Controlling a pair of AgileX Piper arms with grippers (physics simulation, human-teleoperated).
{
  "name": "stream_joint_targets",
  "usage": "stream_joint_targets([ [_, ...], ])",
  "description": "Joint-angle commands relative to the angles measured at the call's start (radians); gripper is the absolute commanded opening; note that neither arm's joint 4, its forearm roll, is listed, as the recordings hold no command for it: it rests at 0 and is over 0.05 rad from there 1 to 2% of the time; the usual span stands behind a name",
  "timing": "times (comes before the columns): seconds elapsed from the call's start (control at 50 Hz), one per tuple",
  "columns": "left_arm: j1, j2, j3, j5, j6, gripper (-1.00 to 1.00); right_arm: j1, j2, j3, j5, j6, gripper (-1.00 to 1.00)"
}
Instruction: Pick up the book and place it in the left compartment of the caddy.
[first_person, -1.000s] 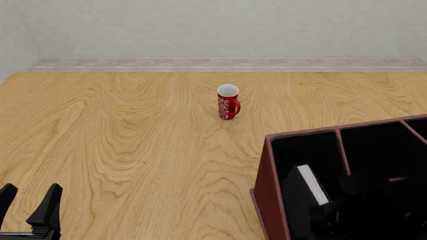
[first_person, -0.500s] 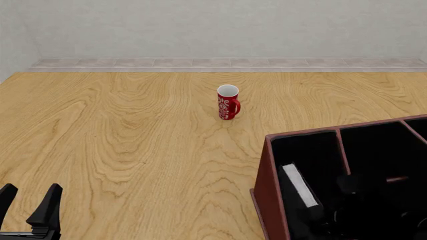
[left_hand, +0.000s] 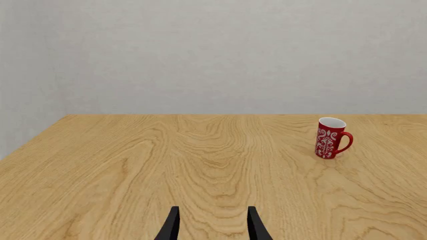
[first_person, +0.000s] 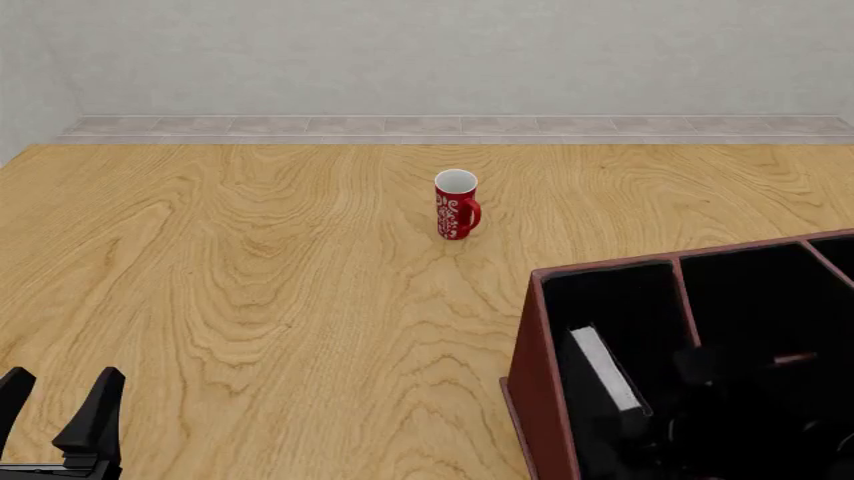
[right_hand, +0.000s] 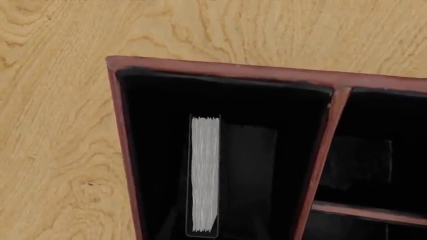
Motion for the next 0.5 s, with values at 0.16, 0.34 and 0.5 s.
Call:
stream_joint_targets([
  [0.16,0.0,0.0,0.0,0.0,0.0,1.0,-0.014,-0.032,-0.077,0.092,-0.035,1.0],
  [0.34,0.0,0.0,0.0,0.0,0.0,1.0,-0.017,-0.067,-0.141,0.172,-0.056,1.0],
  [0.5,0.0,0.0,0.0,0.0,0.0,1.0,-0.006,-0.091,-0.203,0.241,-0.066,1.0],
])
